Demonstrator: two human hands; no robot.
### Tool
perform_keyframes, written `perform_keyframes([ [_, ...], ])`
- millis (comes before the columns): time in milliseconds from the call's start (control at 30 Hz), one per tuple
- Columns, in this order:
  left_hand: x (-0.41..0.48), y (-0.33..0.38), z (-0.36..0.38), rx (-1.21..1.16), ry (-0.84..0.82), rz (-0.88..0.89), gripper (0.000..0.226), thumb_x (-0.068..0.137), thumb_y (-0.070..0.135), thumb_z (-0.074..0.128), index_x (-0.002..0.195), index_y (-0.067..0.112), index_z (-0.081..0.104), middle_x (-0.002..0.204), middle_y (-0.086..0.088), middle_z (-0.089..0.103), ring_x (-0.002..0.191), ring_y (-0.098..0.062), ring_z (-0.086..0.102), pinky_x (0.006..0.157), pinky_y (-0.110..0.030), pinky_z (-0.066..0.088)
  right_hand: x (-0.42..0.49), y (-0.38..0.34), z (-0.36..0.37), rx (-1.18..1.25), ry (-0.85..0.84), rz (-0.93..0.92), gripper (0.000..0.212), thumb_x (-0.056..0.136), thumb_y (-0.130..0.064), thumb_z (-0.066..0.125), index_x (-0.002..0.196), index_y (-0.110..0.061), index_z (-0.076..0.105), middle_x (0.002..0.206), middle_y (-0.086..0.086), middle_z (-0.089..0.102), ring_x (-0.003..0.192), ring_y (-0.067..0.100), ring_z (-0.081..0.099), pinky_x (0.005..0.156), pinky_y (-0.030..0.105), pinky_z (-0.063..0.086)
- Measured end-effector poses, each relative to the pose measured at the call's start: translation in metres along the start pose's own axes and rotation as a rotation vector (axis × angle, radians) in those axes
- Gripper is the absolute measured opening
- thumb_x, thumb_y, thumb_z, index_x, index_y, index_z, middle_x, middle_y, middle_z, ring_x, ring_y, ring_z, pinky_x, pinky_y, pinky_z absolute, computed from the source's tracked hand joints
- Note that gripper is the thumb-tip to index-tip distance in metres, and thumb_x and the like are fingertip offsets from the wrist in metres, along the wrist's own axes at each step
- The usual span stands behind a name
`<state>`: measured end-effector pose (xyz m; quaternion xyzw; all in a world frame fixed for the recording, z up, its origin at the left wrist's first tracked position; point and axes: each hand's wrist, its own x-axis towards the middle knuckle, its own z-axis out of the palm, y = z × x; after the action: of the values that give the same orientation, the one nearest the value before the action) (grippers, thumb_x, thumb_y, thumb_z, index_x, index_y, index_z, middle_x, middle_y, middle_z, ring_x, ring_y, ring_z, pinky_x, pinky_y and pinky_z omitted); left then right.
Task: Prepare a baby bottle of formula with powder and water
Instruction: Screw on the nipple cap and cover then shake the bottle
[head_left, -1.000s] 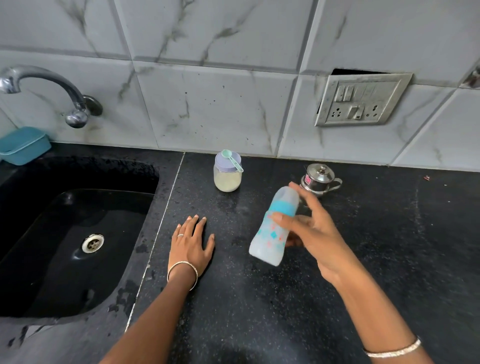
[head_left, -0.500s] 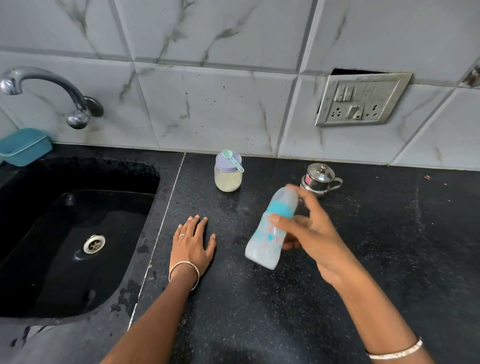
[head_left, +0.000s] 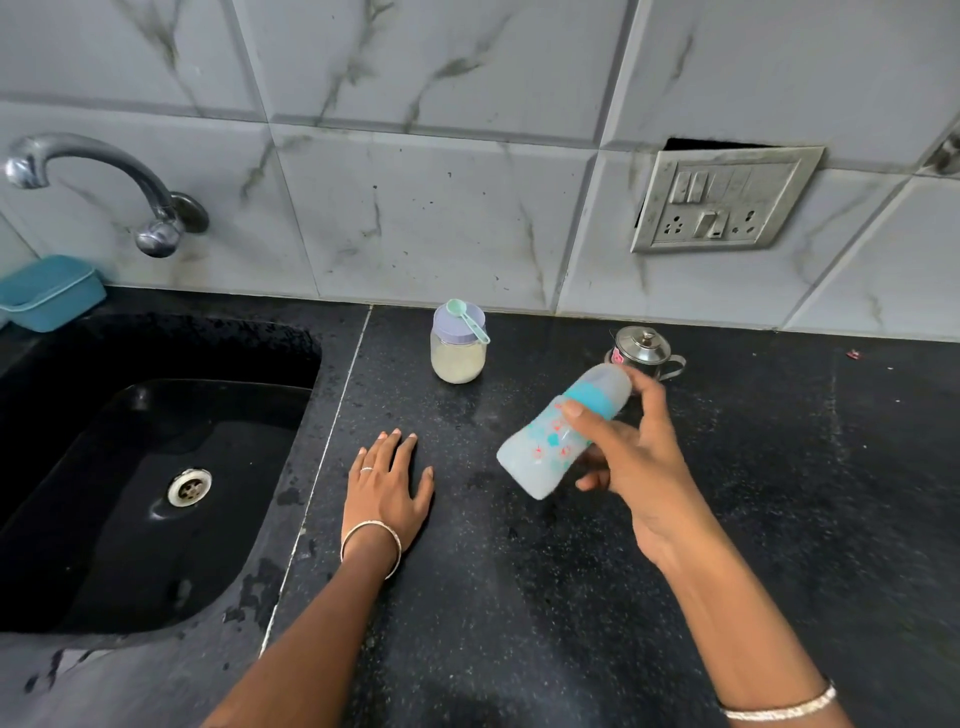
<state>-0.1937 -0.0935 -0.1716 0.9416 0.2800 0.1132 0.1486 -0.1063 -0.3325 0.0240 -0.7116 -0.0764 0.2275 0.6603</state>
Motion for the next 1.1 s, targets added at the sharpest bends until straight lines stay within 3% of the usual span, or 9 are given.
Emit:
perform_keyframes([
  [133,0.000,0.000,-0.001,0.007,-0.016,0.000,0.071,0.092,0.058,0.024,0.146,0.019,0.049,0.155,-0.006,0.045,0.148,-0.025,0.034,0.124,-0.044,0.022,-0.008,0.001,0.001,-0.125,-0.224,0.045,0.065,0.082,-0.025,0.084,0.133,-0.047,0.052,0.102,0.014,0.079,0.093,0.026,0.076,0.058,0.031,0.054],
  [300,0.000,0.000,-0.001,0.000,-0.017,0.000,0.064,0.095,0.054,0.033,0.147,0.019,0.048,0.155,-0.006,0.044,0.148,-0.025,0.034,0.124,-0.043,0.021,-0.008,0.001,0.002,0.045,-0.034,-0.037,0.064,0.084,-0.024,0.082,0.135,-0.044,0.050,0.104,0.013,0.077,0.084,0.015,0.075,0.052,0.028,0.053],
  [433,0.000,0.000,-0.001,-0.006,-0.011,0.002,0.064,0.096,0.055,0.032,0.147,0.019,0.047,0.155,-0.006,0.044,0.148,-0.025,0.033,0.124,-0.043,0.020,-0.010,-0.005,-0.001,-0.110,-0.272,0.026,0.069,0.078,-0.022,0.087,0.132,-0.049,0.055,0.105,0.015,0.079,0.095,0.030,0.076,0.060,0.032,0.056],
  [600,-0.001,0.000,-0.001,-0.001,-0.011,0.004,0.068,0.094,0.057,0.027,0.147,0.020,0.047,0.156,-0.005,0.043,0.149,-0.024,0.033,0.125,-0.042,0.020,-0.004,-0.009,-0.001,0.064,-0.071,-0.018,0.065,0.084,-0.021,0.081,0.137,-0.042,0.050,0.103,0.012,0.079,0.082,0.014,0.075,0.059,0.030,0.056],
  [733,0.000,0.000,-0.001,-0.011,0.005,0.006,0.072,0.092,0.059,0.023,0.146,0.019,0.048,0.155,-0.006,0.045,0.148,-0.025,0.034,0.124,-0.043,0.020,-0.013,-0.001,0.003,0.036,-0.246,0.040,0.071,0.076,-0.023,0.083,0.136,-0.045,0.053,0.106,0.018,0.078,0.093,0.020,0.076,0.073,0.033,0.058],
  [933,-0.001,0.000,0.001,-0.015,0.002,0.003,0.064,0.096,0.054,0.033,0.146,0.018,0.048,0.155,-0.007,0.045,0.148,-0.025,0.033,0.124,-0.044,0.020,-0.007,0.030,0.008,0.280,-0.094,0.131,0.068,0.079,-0.020,0.077,0.140,-0.033,0.051,0.101,0.009,0.081,0.092,0.020,0.075,0.081,0.038,0.060],
  [1100,0.000,0.000,0.002,-0.020,-0.004,0.001,0.055,0.099,0.046,0.049,0.147,0.018,0.047,0.156,-0.006,0.043,0.149,-0.025,0.032,0.125,-0.043,0.019,-0.005,0.053,0.015,0.648,-0.009,0.328,0.062,0.082,-0.020,0.072,0.142,-0.014,0.056,0.131,0.019,0.071,0.115,0.028,0.069,0.113,0.053,0.046],
])
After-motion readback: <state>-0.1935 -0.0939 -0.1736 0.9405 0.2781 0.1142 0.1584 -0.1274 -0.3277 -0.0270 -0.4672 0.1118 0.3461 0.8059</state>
